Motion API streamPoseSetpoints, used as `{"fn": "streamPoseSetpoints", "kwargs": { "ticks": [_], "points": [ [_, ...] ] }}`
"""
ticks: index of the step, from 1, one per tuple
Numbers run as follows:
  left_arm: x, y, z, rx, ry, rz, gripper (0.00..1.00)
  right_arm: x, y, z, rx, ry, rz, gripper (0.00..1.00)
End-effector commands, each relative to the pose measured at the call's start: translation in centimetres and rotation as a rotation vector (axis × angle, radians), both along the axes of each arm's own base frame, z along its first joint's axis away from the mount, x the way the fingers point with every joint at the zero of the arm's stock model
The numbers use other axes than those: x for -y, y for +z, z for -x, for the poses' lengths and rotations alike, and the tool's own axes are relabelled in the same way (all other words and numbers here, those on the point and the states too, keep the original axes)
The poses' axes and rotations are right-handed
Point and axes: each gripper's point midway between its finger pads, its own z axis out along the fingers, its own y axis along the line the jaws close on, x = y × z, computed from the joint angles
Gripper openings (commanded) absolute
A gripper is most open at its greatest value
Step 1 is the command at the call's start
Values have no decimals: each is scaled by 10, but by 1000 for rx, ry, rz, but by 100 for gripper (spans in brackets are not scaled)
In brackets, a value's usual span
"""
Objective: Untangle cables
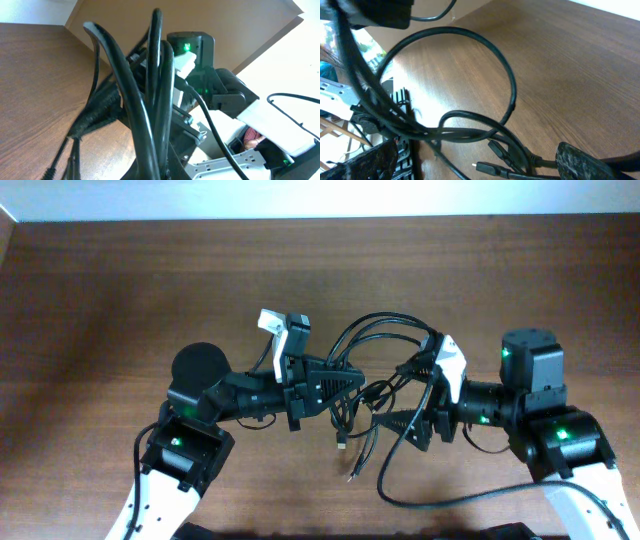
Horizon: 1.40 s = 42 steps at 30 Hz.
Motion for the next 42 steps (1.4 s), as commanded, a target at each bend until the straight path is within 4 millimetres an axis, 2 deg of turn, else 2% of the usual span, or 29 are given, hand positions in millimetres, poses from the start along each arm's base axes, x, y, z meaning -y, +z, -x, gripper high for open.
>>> {"fn": "streamPoseSetpoints", "kwargs": {
  "ticks": [1, 4, 10, 12, 14, 16, 17, 20, 22, 25, 27, 29, 32, 34, 35, 36, 37, 38, 42],
  "points": [
    [1, 8, 7, 36, -35, 9, 0, -3, -1, -5, 5, 19, -7, 99],
    [1, 12, 5, 58, -26, 18, 0, -7, -19, -14, -72, 38, -11, 99],
    [0, 20, 2, 105, -4, 38, 0, -12, -21, -13, -89, 87, -41, 100],
    [-3, 22, -10, 109, 70, 41, 0, -13, -19, -11, -91, 100, -53, 88],
    [-4, 22, -14, 106, 92, 40, 0, -13, -19, -11, -91, 99, -53, 70],
    [-10, 4, -33, 18, 206, -6, 0, -14, -17, -9, -92, 109, -63, 17],
    [-18, -16, -48, -63, 310, -60, 0, -16, -12, -4, -95, 137, -93, 4],
    [-32, -49, -63, -209, 446, -143, 0, -20, 3, 10, -90, 206, -163, 4],
    [-31, -51, -61, -223, 440, -145, 0, -20, 14, 15, -65, 227, -190, 4],
    [-26, -53, -53, -243, 384, -145, 0, -23, 39, -3, -44, 179, -244, 4],
    [-27, -60, -51, -272, 384, -165, 0, -21, 44, -23, -83, 57, -245, 4],
    [-30, -60, -53, -270, 401, -165, 0, -10, 41, -38, -136, -65, -240, 4],
    [-51, -55, -67, -291, 478, -136, 0, 27, 45, -54, -197, -218, -277, 4],
    [-65, -40, -70, -272, 506, -87, 0, 43, 31, -56, -280, -285, -266, 4],
    [-65, -31, -66, -242, 486, -66, 0, 47, 27, -55, -310, -304, -263, 11],
    [-64, -26, -63, -228, 476, -57, 0, 48, 24, -56, -319, -319, -256, 45],
    [-64, -25, -62, -226, 475, -56, 0, 48, 22, -55, -331, -322, -253, 68],
    [-64, -25, -62, -226, 475, -56, 0, 48, 20, -54, -345, -324, -252, 71],
    [-67, -26, -66, -266, 508, -38, 0, 41, 16, -47, -384, -304, -243, 71]
  ]
}}
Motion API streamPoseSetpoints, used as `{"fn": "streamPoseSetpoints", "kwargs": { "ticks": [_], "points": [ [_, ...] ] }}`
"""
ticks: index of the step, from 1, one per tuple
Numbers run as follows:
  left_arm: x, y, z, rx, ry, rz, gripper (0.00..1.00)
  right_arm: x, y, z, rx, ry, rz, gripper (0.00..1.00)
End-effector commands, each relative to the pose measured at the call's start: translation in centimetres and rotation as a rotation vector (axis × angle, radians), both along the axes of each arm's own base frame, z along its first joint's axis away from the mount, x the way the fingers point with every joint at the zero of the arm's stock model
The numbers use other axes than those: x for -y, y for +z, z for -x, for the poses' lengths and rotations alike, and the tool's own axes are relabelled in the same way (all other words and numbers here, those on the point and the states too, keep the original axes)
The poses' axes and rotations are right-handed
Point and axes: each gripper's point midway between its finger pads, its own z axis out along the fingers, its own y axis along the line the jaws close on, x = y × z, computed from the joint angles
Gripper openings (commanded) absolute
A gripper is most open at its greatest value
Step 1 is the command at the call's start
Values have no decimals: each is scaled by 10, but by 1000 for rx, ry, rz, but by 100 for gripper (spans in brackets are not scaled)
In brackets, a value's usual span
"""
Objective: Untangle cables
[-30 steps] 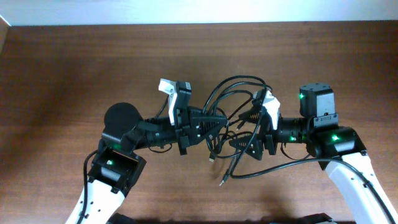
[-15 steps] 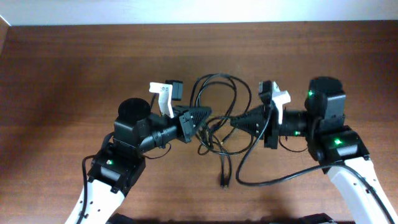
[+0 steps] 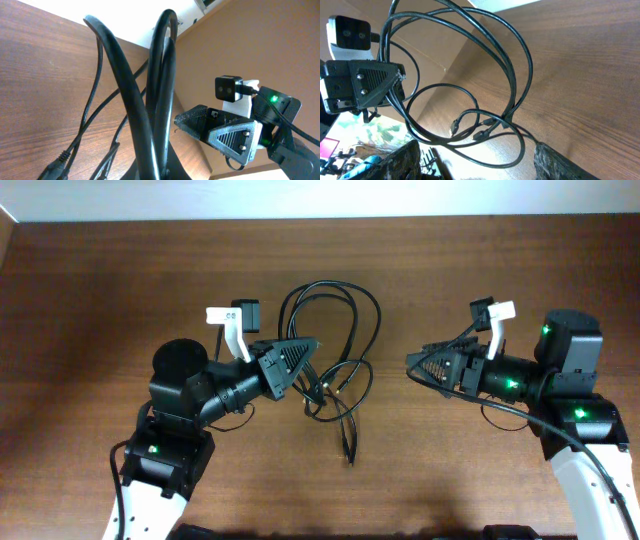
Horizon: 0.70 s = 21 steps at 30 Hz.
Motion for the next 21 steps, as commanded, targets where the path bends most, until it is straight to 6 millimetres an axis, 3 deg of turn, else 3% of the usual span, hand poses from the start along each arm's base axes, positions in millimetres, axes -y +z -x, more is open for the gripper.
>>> {"fn": "streamPoseSetpoints", "kwargs": {
  "ticks": [1, 3, 5, 6, 11, 13, 18, 21],
  "points": [
    [-7, 13, -4, -46, 67, 84, 0, -14, 3, 10, 3, 45, 5, 71],
    [-7, 23, -7, -66, 81, 149, 0, -36, 3, 24, 70, 152, 33, 72],
    [-6, 25, -6, -135, 88, 212, 0, -75, 3, 56, 264, 369, 87, 71],
    [-4, 25, -3, -173, 73, 240, 0, -84, 0, 62, 301, 402, 116, 69],
    [0, 26, 1, -201, 46, 258, 0, -110, -4, 84, 429, 522, 164, 62],
    [0, 26, 2, -202, 39, 258, 0, -111, -6, 81, 443, 504, 189, 57],
    [7, 27, 11, -212, -22, 258, 0, -113, -2, 75, 479, 487, 193, 57],
    [21, 29, 22, -210, -82, 256, 0, -115, -3, 70, 488, 486, 191, 57]
  ]
}}
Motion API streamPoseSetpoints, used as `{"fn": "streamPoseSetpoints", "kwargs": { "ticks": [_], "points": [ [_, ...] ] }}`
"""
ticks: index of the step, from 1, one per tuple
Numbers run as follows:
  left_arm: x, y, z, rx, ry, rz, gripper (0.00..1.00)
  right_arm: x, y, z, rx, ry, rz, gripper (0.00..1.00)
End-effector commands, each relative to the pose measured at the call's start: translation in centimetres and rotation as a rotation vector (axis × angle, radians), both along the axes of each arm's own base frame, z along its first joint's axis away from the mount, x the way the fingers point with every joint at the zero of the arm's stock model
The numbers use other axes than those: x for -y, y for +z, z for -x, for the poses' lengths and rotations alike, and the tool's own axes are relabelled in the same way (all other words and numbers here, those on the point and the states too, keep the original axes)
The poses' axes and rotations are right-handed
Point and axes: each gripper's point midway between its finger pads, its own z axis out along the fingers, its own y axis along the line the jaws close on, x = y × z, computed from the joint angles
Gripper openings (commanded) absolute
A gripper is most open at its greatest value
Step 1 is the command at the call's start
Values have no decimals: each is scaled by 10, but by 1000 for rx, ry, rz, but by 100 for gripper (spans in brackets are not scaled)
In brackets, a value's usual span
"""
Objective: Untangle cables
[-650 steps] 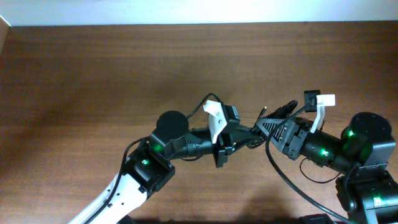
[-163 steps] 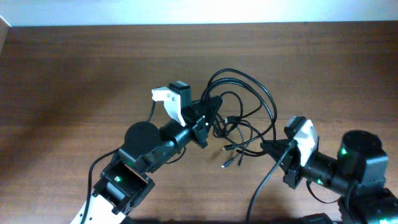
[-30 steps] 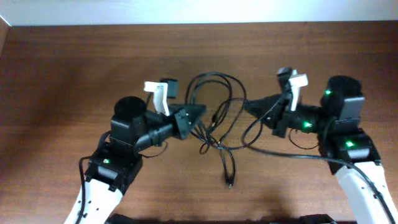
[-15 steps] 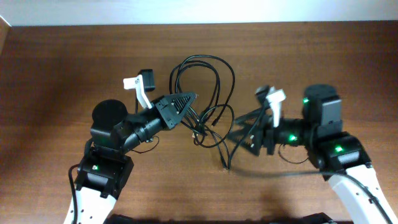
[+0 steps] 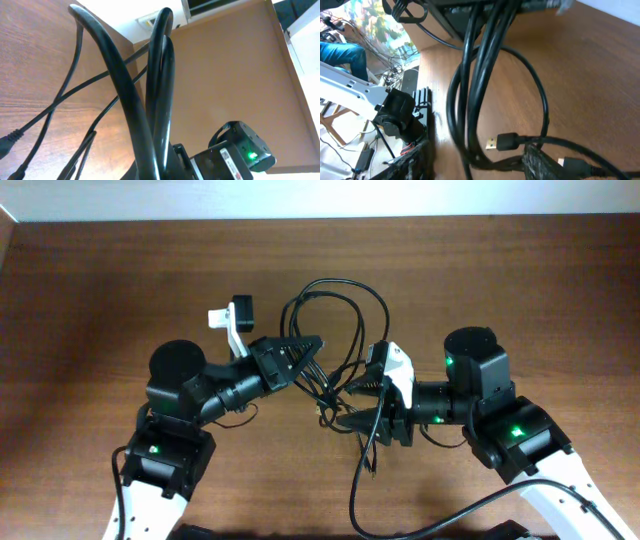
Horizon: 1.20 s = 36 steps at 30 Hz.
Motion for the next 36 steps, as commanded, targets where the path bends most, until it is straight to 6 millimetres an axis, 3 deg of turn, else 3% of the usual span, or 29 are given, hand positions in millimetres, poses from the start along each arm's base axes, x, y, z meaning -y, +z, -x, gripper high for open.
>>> {"fn": "streamPoseSetpoints", "kwargs": {
  "ticks": [1, 4, 6, 7, 8, 13, 15, 18, 24, 31, 36],
  "points": [
    [11, 17, 14, 54, -61, 28, 0, -3, -2, -2, 2, 4, 8, 57],
    [10, 22, 12, 57, -51, 49, 0, -7, -7, 3, 71, 56, 28, 47],
    [7, 24, 7, 65, -23, 49, 0, -8, -7, 4, 75, 62, 29, 25],
    [4, 24, 6, 46, -12, 60, 0, -8, -7, 4, 75, 62, 29, 9],
    [1, 24, 3, 47, -1, 60, 0, -8, -7, 5, 74, 62, 29, 4],
    [-8, 21, -3, 70, 28, 31, 0, -9, -2, 2, 94, 59, 16, 4],
    [-8, 11, -1, 66, 20, -11, 0, -12, 11, -4, 123, 41, -28, 4],
    [-16, -25, -3, -34, 63, -110, 0, -17, 39, -12, 145, 9, -119, 4],
    [-17, -41, 1, -54, 52, -174, 0, -20, 72, -18, 237, -5, -215, 4],
    [18, -41, 28, 9, -97, -205, 0, -20, 104, -19, 260, -22, -322, 4],
    [20, -43, 29, 48, -106, -238, 0, -19, 130, -17, 234, -28, -417, 4]
  ]
}}
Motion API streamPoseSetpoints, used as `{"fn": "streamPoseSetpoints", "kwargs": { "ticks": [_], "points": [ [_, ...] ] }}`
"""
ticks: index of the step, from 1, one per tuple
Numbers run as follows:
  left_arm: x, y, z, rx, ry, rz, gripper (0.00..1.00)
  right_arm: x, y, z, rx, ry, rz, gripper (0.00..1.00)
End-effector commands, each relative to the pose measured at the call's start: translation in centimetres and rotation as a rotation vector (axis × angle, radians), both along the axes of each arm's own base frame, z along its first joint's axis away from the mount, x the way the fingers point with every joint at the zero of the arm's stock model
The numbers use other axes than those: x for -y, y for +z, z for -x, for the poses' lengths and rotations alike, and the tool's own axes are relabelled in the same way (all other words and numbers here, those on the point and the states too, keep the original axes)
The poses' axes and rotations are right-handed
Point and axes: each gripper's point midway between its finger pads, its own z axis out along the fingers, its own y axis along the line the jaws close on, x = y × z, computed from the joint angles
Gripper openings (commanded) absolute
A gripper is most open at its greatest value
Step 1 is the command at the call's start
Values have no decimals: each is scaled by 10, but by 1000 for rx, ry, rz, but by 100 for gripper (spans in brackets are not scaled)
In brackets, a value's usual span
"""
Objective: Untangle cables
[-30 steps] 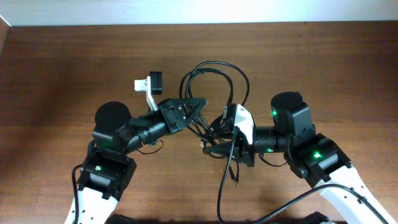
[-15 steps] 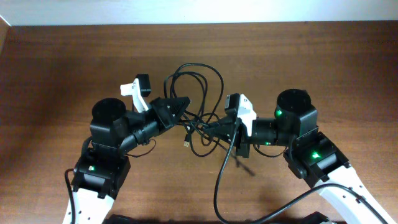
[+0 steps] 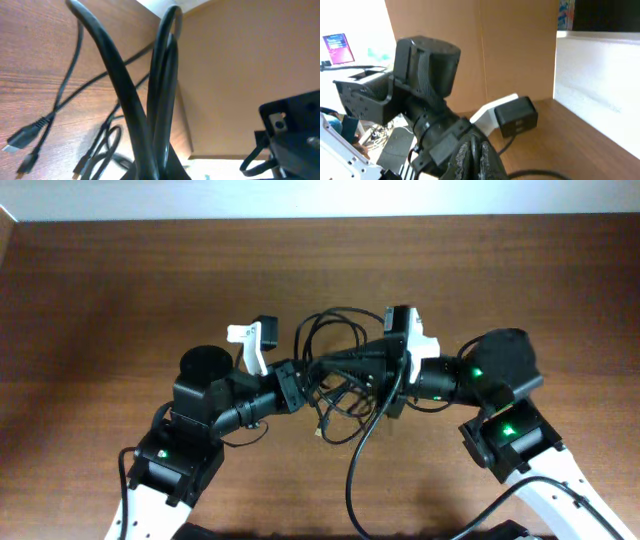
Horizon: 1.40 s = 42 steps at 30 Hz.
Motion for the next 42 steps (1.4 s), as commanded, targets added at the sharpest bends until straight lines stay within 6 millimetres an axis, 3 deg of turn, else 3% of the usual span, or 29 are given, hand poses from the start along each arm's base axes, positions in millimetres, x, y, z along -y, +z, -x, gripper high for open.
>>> {"fn": "streamPoseSetpoints", "kwargs": {
  "ticks": [1, 3, 7, 10, 12, 14, 23, 28, 32, 35, 39, 42],
  "points": [
    [7, -2, 11, 46, -70, -29, 0, 2, 26, 4, -5, -4, -68, 4],
    [4, -4, 8, 43, -50, -40, 0, 3, 31, 5, -2, 1, -86, 4],
    [-27, -42, -6, 19, 103, -254, 0, 7, 54, 12, 84, 13, -154, 4],
    [-38, -53, -9, 54, 121, -359, 0, 11, 71, 19, 172, 16, -204, 4],
    [-72, -73, -18, 7, 279, -508, 0, 12, 75, 20, 175, 18, -217, 4],
    [-84, -74, -23, 12, 342, -552, 0, 14, 78, 13, 112, -14, -245, 4],
    [-48, -71, -1, -19, 134, -421, 0, 35, 101, -25, 48, -253, -392, 4],
    [-12, -58, 32, 119, -201, -352, 0, 53, 106, -50, 74, -437, -434, 4],
    [-11, -59, 34, 146, -229, -364, 0, 72, 85, -86, 76, -686, -356, 4],
    [-18, -63, 27, 144, -180, -407, 0, 110, 48, -123, -42, -939, -273, 4],
    [-19, -63, 27, 136, -172, -403, 0, 144, 22, -141, -101, -1053, -183, 4],
    [5, -40, 47, 171, -320, -244, 0, 159, 23, -146, -26, -1105, -126, 4]
  ]
}}
